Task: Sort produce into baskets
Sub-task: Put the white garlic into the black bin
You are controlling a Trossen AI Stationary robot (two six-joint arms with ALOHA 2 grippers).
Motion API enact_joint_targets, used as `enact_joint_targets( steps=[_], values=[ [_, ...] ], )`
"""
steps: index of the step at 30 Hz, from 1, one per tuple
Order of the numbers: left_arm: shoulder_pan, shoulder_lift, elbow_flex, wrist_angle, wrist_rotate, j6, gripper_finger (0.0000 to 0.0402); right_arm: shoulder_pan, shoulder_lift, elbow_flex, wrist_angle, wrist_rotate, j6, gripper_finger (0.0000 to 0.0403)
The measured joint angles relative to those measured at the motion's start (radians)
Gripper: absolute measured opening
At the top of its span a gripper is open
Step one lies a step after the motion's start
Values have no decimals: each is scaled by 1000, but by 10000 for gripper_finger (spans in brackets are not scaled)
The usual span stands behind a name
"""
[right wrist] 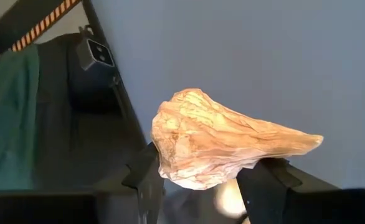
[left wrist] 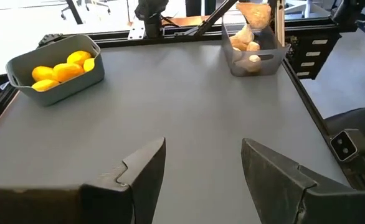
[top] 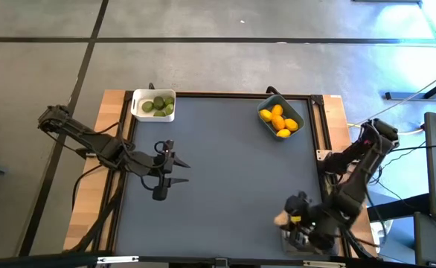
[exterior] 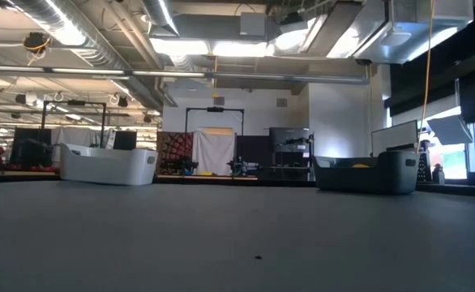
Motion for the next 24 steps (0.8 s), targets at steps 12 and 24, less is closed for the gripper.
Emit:
enact_joint_targets(
  steps=[12, 24],
  values=[
    [0, 0, 0, 1, 0, -35, 205, 173, 50, -1, -127, 109, 451, 174],
    [0, 0, 0, 1, 0, -29, 205, 170, 176, -1, -137, -175, 591, 174]
  ],
)
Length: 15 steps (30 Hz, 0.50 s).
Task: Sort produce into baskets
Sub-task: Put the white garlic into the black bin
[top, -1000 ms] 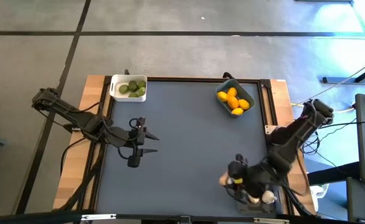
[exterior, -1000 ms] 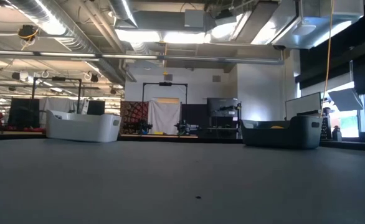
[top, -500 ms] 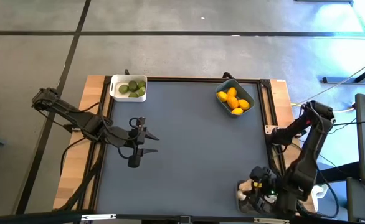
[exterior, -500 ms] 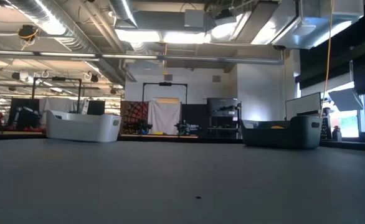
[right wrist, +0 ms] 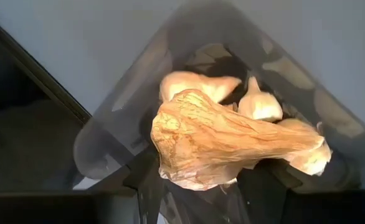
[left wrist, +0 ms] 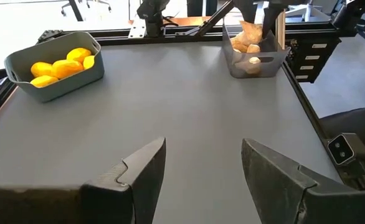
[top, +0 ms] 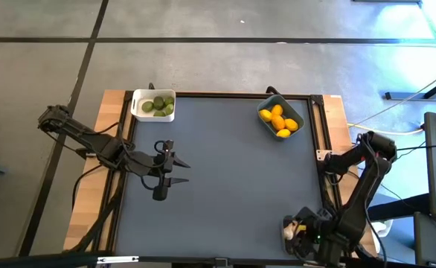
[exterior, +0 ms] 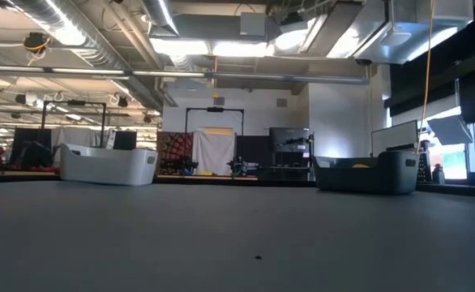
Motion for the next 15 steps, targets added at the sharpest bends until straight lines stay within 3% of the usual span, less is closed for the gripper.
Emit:
enact_joint_targets(
  steps=[8, 15],
  values=[
    [0, 0, 0, 0, -8, 20, 205, -3, 11, 0, 1, -31, 60, 186],
    [0, 0, 0, 0, -42, -4, 205, -1, 11, 0, 1, -32, 80, 256]
  ],
)
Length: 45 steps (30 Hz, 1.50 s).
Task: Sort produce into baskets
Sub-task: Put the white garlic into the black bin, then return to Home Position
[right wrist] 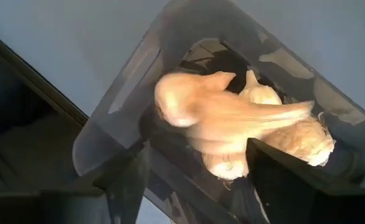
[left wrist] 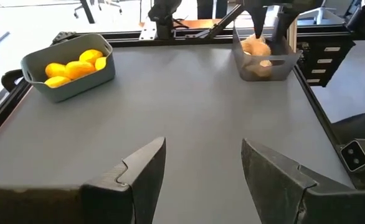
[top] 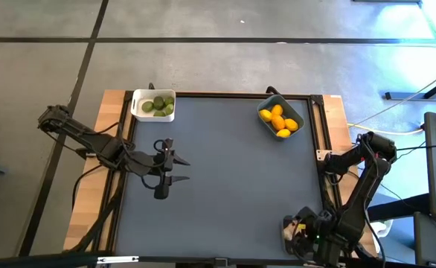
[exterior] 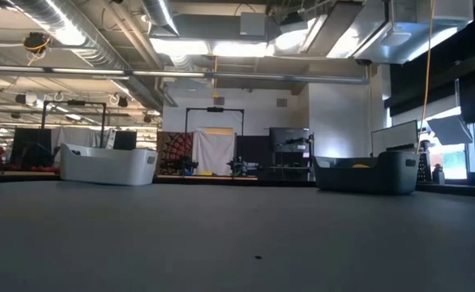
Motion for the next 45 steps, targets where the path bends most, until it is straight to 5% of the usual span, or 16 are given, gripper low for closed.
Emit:
enact_joint_targets(
  steps=[6, 10, 17, 24, 30, 39, 45],
  values=[
    [0, 0, 0, 1, -2, -3, 205, -7, -10, 0, 0, 9, -106, 285],
    [11, 19, 1, 4, -12, 21, 205, -56, -46, 0, -1, 116, -300, 270],
    [76, 51, 1, 4, -57, 54, 197, -239, -106, 0, -5, 299, -780, 195],
    [167, 24, 1, -11, -21, 211, 92, -475, -119, -21, 68, 330, -1216, 100],
    [281, -32, 1, -23, 120, 321, 7, -706, -155, -132, 247, 213, -1464, 15],
    [463, -158, -63, -41, 317, 384, 2, -1033, -301, -337, 614, -19, -1729, 23],
    [565, -284, -191, 49, 400, 385, 5, -1182, -402, -430, 777, -82, -1826, 5]
  ],
)
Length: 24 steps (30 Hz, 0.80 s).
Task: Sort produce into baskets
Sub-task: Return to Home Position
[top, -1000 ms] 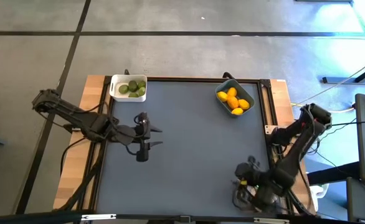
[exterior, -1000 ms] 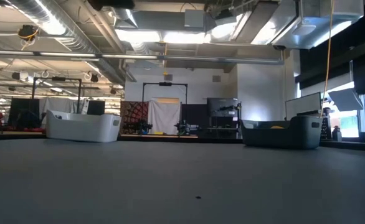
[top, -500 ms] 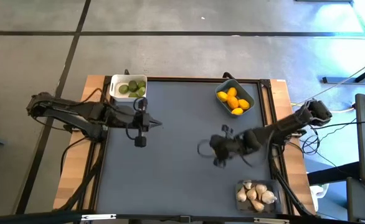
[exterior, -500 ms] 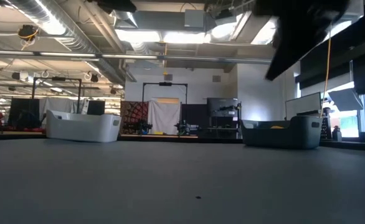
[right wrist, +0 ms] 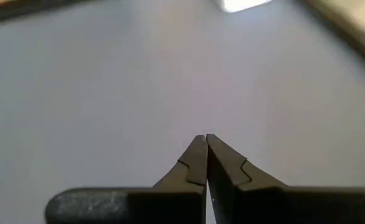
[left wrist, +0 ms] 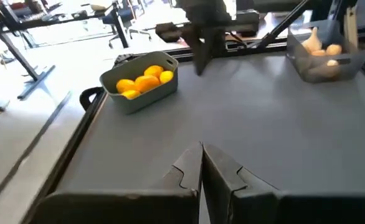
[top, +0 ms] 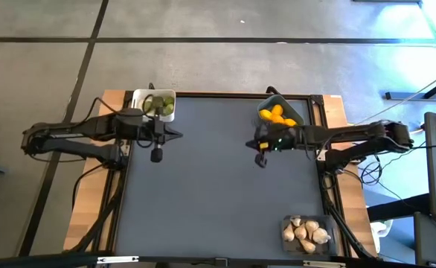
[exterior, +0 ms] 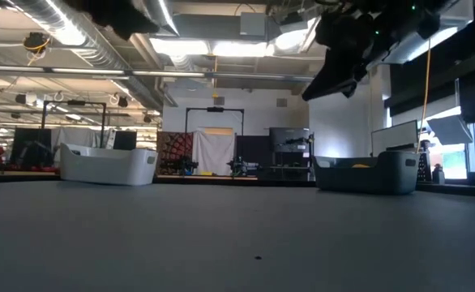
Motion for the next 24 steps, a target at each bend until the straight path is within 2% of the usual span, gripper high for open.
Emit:
enact_joint_targets(
  steps=[4, 8, 12, 17, 21, 24],
  values=[
    [27, -72, -64, 29, 17, -29, 3, -70, -73, -42, 69, 0, -44, 5],
    [47, -109, -88, -3, -48, -68, 14, -102, -168, -92, 77, 7, -44, 13],
    [54, -114, -89, -54, -65, -90, 18, -99, -310, -177, 86, 21, -9, 11],
    [48, -91, -91, -44, -51, -130, 19, -61, -501, -338, 193, 29, 0, 7],
    [33, -94, -144, 114, 35, -128, 19, -44, -673, -469, 241, 48, -1, 6],
    [14, -107, -206, 270, 55, -158, 19, -42, -810, -548, 242, 48, 0, 6]
  ],
)
